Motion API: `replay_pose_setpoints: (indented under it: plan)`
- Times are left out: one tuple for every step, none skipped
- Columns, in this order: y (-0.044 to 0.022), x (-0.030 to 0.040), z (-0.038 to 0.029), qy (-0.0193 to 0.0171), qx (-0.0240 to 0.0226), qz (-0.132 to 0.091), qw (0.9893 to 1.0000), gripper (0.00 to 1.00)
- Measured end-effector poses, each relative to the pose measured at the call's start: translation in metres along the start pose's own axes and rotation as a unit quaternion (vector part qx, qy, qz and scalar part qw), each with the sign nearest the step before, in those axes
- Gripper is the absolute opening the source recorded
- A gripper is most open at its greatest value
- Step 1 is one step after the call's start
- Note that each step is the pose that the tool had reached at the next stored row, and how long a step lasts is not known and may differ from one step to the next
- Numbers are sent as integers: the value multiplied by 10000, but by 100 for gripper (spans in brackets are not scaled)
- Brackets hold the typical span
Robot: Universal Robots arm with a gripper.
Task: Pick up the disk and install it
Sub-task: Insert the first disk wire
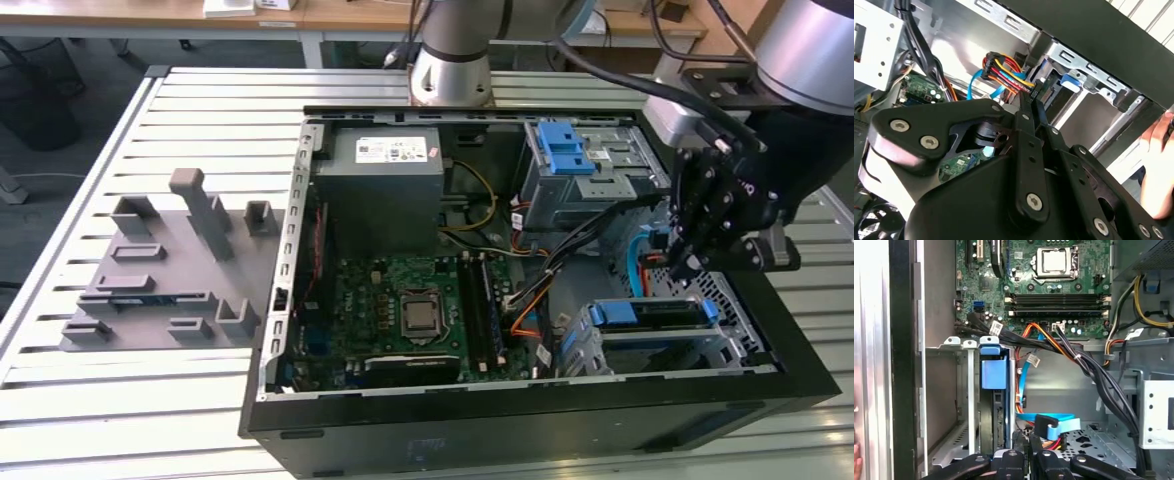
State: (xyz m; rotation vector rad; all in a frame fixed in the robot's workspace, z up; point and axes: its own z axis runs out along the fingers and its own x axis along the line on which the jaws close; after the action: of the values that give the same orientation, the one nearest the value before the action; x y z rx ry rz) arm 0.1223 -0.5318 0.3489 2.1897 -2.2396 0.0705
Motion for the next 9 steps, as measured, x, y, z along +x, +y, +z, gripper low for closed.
replay_pose_setpoints:
  plan:
    - [6, 16, 7, 0, 6, -1, 10000, 16]
    - [12, 33, 14, 0, 8, -2, 10000, 16]
    - [20, 46, 21, -1, 9, -2, 10000, 16]
    - [29, 51, 26, -1, 10, -2, 10000, 16]
    - [37, 52, 29, -2, 10, -1, 10000, 16]
    - [42, 52, 31, 0, 10, -2, 10000, 16]
    - [47, 54, 33, 0, 10, -2, 10000, 16]
    - [50, 62, 37, 0, 10, -2, 10000, 16]
    - [51, 76, 42, 0, 10, -3, 10000, 16]
